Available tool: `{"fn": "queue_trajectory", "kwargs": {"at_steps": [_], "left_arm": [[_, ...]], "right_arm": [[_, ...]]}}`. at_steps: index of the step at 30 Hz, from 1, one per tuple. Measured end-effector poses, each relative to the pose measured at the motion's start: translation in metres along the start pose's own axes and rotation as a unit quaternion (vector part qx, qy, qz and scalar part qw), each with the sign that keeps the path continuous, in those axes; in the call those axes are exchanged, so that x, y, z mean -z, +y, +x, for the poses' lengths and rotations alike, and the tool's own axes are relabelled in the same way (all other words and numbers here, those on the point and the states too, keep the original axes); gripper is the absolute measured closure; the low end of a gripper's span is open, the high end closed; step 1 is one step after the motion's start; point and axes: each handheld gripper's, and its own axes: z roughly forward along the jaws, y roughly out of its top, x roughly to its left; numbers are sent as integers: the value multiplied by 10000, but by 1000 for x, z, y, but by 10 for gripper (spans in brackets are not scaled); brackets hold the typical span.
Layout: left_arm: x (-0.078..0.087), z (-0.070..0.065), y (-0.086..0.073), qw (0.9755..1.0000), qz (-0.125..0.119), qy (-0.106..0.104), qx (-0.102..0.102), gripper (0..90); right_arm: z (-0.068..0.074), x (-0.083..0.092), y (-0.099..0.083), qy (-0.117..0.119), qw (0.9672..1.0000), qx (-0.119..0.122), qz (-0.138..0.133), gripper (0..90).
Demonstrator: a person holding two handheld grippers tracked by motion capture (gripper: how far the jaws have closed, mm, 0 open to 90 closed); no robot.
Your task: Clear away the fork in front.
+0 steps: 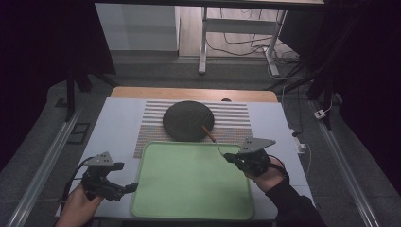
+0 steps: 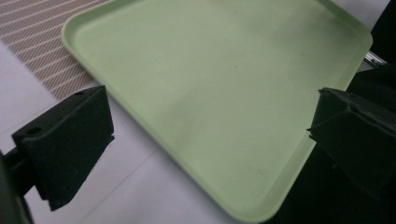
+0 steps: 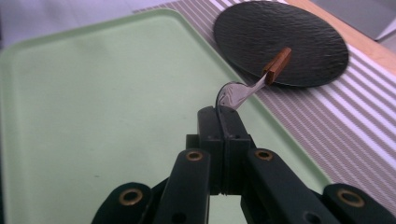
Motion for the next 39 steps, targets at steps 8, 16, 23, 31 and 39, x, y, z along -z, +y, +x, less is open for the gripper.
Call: {"fn": "queue_trajectory", "kwargs": {"at_steps": [8, 16, 23, 31, 39], "left_arm": [[-22, 1, 25, 9993, 26, -203, -302, 0], [-45, -3, 52, 9968, 250, -323, -690, 0], [-68, -9, 74, 9908, 485, -525, -1148, 4], [-94, -21, 93, 9740, 808, -747, -1979, 7], [-107, -32, 102, 9494, 1059, -946, -2802, 168]], "right_arm": [[14, -1, -4, 539, 9985, -74, -91, 900], [29, -2, -3, 891, 9958, -105, -183, 900], [41, -2, -1, 1352, 9904, -60, -278, 900], [48, -1, 2, 1830, 9824, 82, -356, 900], [55, 0, 5, 2223, 9739, 315, -340, 900]]}}
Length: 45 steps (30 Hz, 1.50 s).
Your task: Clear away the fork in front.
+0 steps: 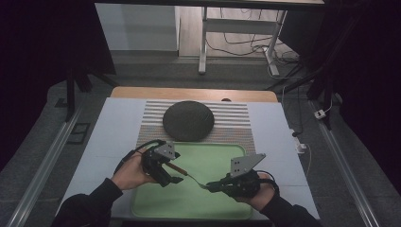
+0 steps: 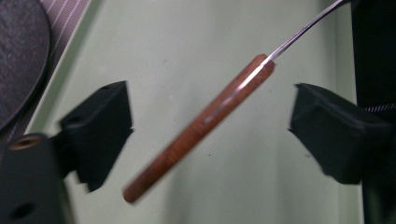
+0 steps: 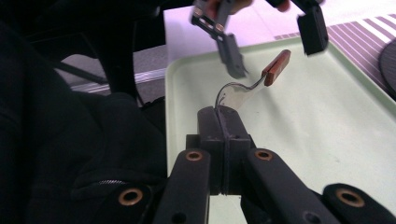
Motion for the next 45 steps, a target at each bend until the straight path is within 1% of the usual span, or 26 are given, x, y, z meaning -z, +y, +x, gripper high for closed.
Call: {"fn": "queue_trajectory", "kwargs": {"at_steps": [1, 3, 5, 6, 7, 11, 13, 17, 18, 19, 21, 22, 25, 27, 28, 29, 32, 33, 34, 37, 38, 39, 42, 43, 44, 45], "left_arm": [[-1, -1, 1, 9999, 53, -38, -130, 168], [-1, -3, 3, 9993, 119, -44, -342, 269], [-2, -3, 4, 9985, 149, -161, -503, 357], [-3, -5, 5, 9974, 198, -305, -628, 383], [-3, -5, 5, 9974, 198, -305, -628, 438], [-6, -8, 7, 9922, 342, -689, -977, 592], [-7, -10, 8, 9893, 410, -816, -1140, 676], [-9, -15, 9, 9837, 503, -911, -1464, 715], [-9, -15, 9, 9837, 503, -911, -1464, 723], [-9, -15, 10, 9808, 576, -934, -1611, 730], [-9, -16, 9, 9784, 612, -953, -1727, 737], [-10, -17, 9, 9779, 622, -987, -1737, 744], [-11, -19, 8, 9753, 699, -1072, -1802, 784], [-11, -19, 8, 9756, 706, -1070, -1781, 795], [-11, -19, 8, 9771, 717, -1073, -1691, 795], [-10, -18, 8, 9795, 739, -1052, -1548, 795], [-9, -18, 8, 9839, 755, -980, -1286, 796], [-8, -18, 8, 9865, 743, -943, -1112, 796], [-8, -18, 8, 9865, 743, -943, -1112, 796], [-3, -16, 6, 9910, 724, -861, -727, 796], [1, -15, 3, 9933, 681, -796, -490, 796], [1, -15, 3, 9933, 681, -796, -490, 796], [7, -15, -1, 9953, 663, -682, -196, 796], [8, -15, -3, 9957, 663, -637, -107, 796], [9, -15, -4, 9958, 683, -611, -24, 796], [10, -15, -5, 9955, 719, -605, 87, 796]], "right_arm": [[0, 0, 0, 0, 10000, 0, 0, 900], [1, -1, 1, 126, 9999, 69, 5, 900], [2, -1, 1, 204, 9997, 133, 41, 900], [3, -1, 1, 248, 9996, 162, 48, 900], [3, -1, 2, 271, 9994, 198, 67, 900], [4, -2, 1, 409, 9988, 276, 55, 900], [4, -2, 1, 441, 9986, 291, 81, 900], [3, -2, 0, 556, 9979, 294, 128, 900], [3, -2, 0, 556, 9979, 294, 128, 900], [3, -3, -1, 614, 9976, 292, 130, 900], [2, -3, -1, 647, 9974, 296, 139, 899], [2, -3, -2, 639, 9975, 287, 118, 896], [-2, -2, -4, 428, 9988, 219, 66, 850], [-5, 0, -5, 232, 9996, 142, 28, 823], [-5, 0, -5, 232, 9996, 142, 28, 823], [-7, 0, -6, 104, 9999, 74, 27, 801], [-9, 0, -7, -150, 9999, -12, 69, 756], [-9, 1, -8, -248, 9997, -46, 53, 724], [-10, 1, -8, -367, 9993, -96, 39, 697], [-13, 4, -10, -715, 9972, -240, -14, 601], [-14, 5, -10, -861, 9958, -317, -21, 583], [-14, 5, -10, -861, 9958, -317, -21, 583], [-16, 9, -12, -1132, 9922, -519, -39, 512], [-16, 10, -14, -1318, 9895, -597, 15, 451], [-15, 11, -15, -1421, 9879, -627, 23, 428], [-15, 11, -15, -1421, 9879, -627, 23, 428]]}}
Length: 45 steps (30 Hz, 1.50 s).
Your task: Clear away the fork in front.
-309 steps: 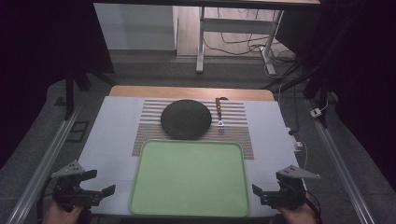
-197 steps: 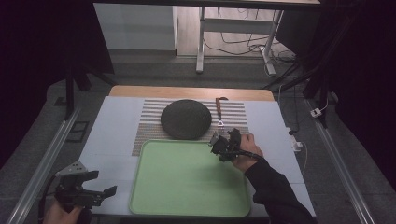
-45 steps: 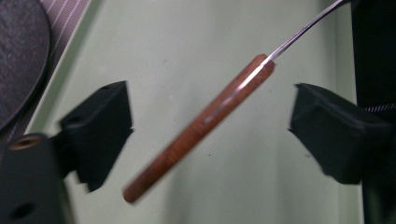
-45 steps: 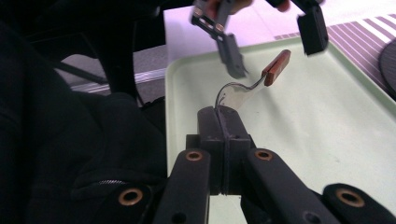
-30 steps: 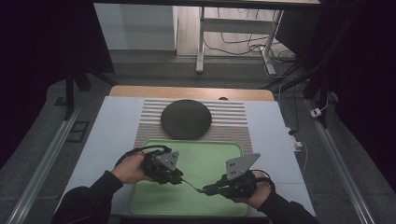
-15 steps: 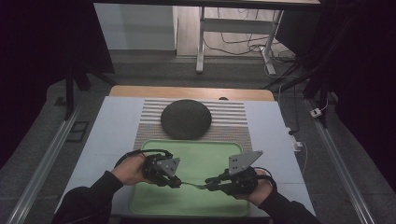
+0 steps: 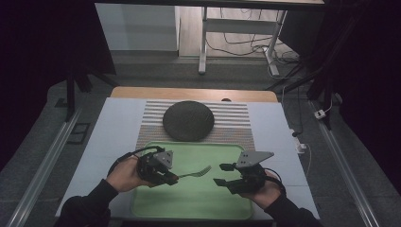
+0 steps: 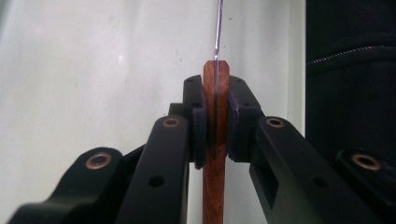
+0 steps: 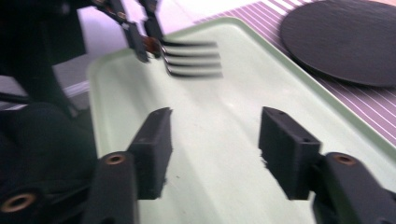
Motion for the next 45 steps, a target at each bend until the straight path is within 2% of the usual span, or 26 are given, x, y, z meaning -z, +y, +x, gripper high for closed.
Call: {"fn": "queue_trajectory", "kwargs": {"at_steps": [1, 2, 4, 5, 6, 7, 11, 13, 16, 19, 26, 29, 34, 38, 41, 45], "left_arm": [[1, 0, -1, 9999, 39, 21, 100, 795], [1, -1, -2, 9998, 71, 63, 190, 795], [2, -3, -3, 9993, 122, 120, 323, 795], [2, -4, -5, 9989, 127, 165, 414, 795], [3, -5, -6, 9985, 135, 196, 484, 795], [4, -5, -8, 9980, 134, 221, 569, 795], [7, -7, -14, 9941, 61, 397, 1010, 795], [8, -7, -18, 9913, 27, 456, 1231, 795], [10, -8, -25, 9856, 3, 594, 1582, 795], [12, -7, -32, 9781, -148, 615, 1982, 795], [10, -5, -40, 9646, -175, 711, 2534, 795], [5, -2, -42, 9553, -99, 776, 2851, 795], [-3, 6, -47, 9378, -35, 817, 3374, 794], [-11, 11, -47, 9281, 120, 899, 3612, 794], [-16, 15, -48, 9220, 274, 955, 3743, 794], [-22, 20, -48, 9153, 446, 1002, 3876, 794]], "right_arm": [[0, 2, -2, -149, 9999, -67, 21, 372], [0, 2, -2, -149, 9999, -67, 21, 372], [1, 4, -4, -332, 9993, -167, 52, 322], [2, 8, -6, -491, 9984, -293, 48, 264], [2, 8, -6, -491, 9984, -293, 48, 264], [2, 10, -7, -576, 9977, -343, 53, 217], [2, 17, -13, -793, 9955, -523, 74, 86], [3, 20, -17, -880, 9945, -556, 113, 74], [6, 26, -23, -1040, 9929, -567, 117, 9], [8, 32, -29, -1231, 9904, -621, 76, 0], [10, 49, -41, -1564, 9839, -867, -20, 0], [10, 54, -46, -1602, 9827, -931, -17, 0], [13, 60, -51, -1678, 9811, -965, -7, 0], [16, 61, -54, -1699, 9807, -966, 79, 0], [17, 62, -56, -1701, 9807, -948, 152, 0], [19, 63, -59, -1728, 9801, -950, 221, 0]]}}
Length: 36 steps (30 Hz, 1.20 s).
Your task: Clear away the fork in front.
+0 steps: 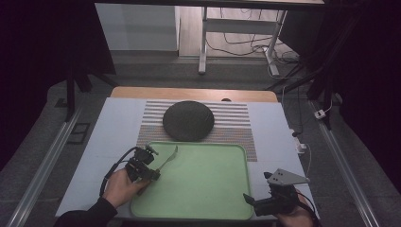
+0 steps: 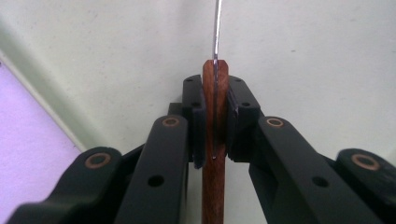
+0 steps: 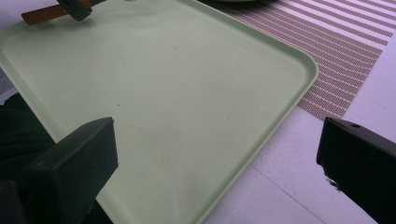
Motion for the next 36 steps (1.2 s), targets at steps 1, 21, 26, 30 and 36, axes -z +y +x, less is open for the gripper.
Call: {"fn": "queue_trajectory", "kwargs": {"at_steps": [1, 21, 26, 30, 36], "left_arm": [[-1, 0, 0, 10000, 47, 31, 1, 794], [22, 10, 7, 9976, -656, -129, -154, 798], [24, 14, 16, 9956, -821, -183, -423, 882], [23, 16, 24, 9940, -919, -243, -535, 885], [17, 21, 33, 9933, -965, -288, -567, 884]], "right_arm": [[0, 0, 0, -10, 10000, 3, 22, 0], [-5, 5, -6, -4, 9996, -276, 62, 0], [-5, 5, -6, 8, 9995, -314, 91, 0], [-5, 4, -6, -4, 9994, -314, 132, 0], [-6, 3, -6, 8, 9993, -333, 160, 0]]}}
